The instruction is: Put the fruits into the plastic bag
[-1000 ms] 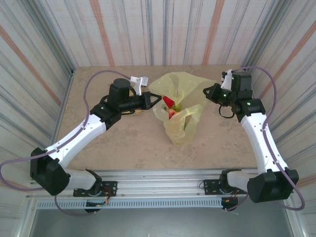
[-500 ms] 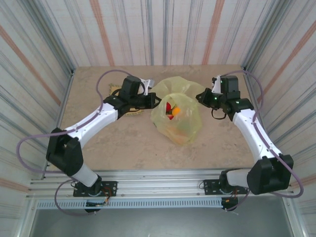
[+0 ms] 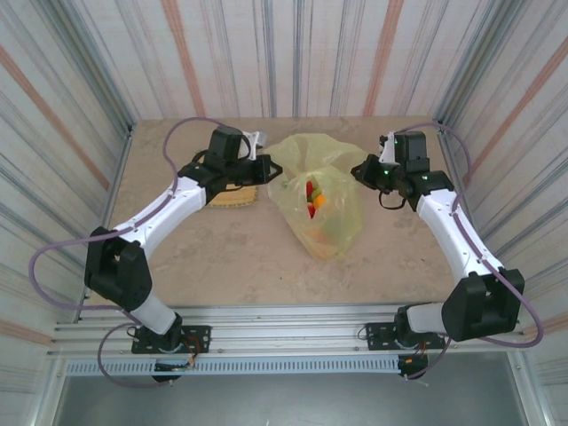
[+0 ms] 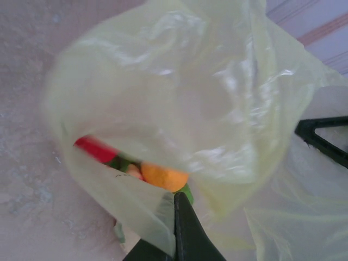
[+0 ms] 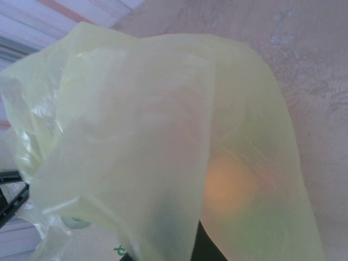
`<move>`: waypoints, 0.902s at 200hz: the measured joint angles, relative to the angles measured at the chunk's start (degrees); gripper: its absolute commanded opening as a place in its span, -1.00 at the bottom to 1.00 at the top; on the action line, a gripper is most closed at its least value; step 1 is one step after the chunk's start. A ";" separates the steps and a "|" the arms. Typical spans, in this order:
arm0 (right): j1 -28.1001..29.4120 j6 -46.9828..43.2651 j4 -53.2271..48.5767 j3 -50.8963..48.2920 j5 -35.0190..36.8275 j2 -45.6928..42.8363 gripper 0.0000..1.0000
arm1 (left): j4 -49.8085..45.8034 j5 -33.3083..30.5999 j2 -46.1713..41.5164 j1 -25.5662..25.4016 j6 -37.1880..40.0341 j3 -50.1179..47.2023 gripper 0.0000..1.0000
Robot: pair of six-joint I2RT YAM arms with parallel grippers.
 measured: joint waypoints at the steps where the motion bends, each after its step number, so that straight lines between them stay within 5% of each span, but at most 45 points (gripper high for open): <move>1: 0.00 0.00 0.02 0.00 0.00 -0.02 -1.00 | 0.00 0.00 -0.02 0.02 0.00 0.02 -0.96; 48: 0.00 1.05 1.05 0.00 -0.39 -0.31 -1.00 | 0.04 0.72 0.48 0.22 0.24 0.13 -0.82; 88: -0.02 1.05 0.96 0.00 -0.63 1.31 -0.88 | -0.02 1.14 2.08 0.24 0.68 0.13 -0.41; 180: -2.67 0.81 -1.84 3.63 -2.25 -2.05 0.23 | -3.72 -1.05 -2.05 1.11 4.48 0.37 0.46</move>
